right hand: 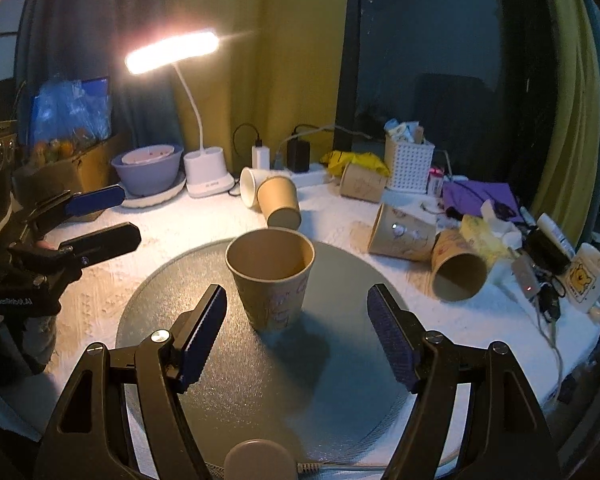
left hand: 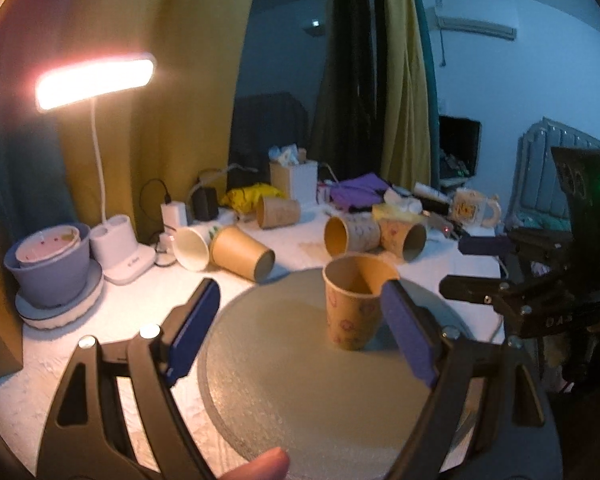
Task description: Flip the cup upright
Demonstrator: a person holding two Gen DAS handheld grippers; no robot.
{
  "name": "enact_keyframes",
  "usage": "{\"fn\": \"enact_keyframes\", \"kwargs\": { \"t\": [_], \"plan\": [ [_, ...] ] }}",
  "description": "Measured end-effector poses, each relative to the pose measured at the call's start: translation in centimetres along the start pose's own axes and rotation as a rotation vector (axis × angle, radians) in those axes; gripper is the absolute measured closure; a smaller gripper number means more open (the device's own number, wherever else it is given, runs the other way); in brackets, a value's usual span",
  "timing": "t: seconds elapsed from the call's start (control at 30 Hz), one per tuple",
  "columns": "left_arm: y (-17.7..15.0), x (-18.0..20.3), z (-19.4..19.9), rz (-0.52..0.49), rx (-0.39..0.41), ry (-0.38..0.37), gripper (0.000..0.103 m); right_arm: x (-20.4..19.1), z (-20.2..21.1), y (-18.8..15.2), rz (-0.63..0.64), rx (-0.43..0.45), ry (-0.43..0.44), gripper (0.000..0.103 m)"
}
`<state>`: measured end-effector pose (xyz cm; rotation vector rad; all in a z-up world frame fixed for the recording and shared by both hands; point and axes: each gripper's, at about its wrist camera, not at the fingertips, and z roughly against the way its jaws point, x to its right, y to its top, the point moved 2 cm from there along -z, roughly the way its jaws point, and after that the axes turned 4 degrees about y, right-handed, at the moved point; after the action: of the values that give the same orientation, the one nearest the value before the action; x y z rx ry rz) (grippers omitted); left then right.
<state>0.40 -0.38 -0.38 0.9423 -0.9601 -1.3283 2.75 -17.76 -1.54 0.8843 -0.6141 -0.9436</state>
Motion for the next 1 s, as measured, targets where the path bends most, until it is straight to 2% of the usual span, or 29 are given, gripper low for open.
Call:
{"fn": "enact_keyframes", "kwargs": {
  "t": [0.33,0.53,0.73,1.0],
  "plan": [
    [1.2,0.6,2.2,0.008,0.088,-0.029,0.019,-0.1,3.1,1.3,0.004,0.089,-0.022,0.027],
    [1.4,0.2,3.0,0.025,0.134,-0.011,0.019,0.0,4.2,1.8,0.004,0.126,-0.025,0.027],
    [1.5,-1.0,3.0,0.071,0.142,0.016,0.019,0.0,4.4,1.9,0.001,0.137,-0.027,0.027],
    [1.3,-1.0,3.0,0.07,0.141,0.021,0.019,-0.2,3.7,1.9,0.0,0.12,-0.021,0.027]
  ]
}}
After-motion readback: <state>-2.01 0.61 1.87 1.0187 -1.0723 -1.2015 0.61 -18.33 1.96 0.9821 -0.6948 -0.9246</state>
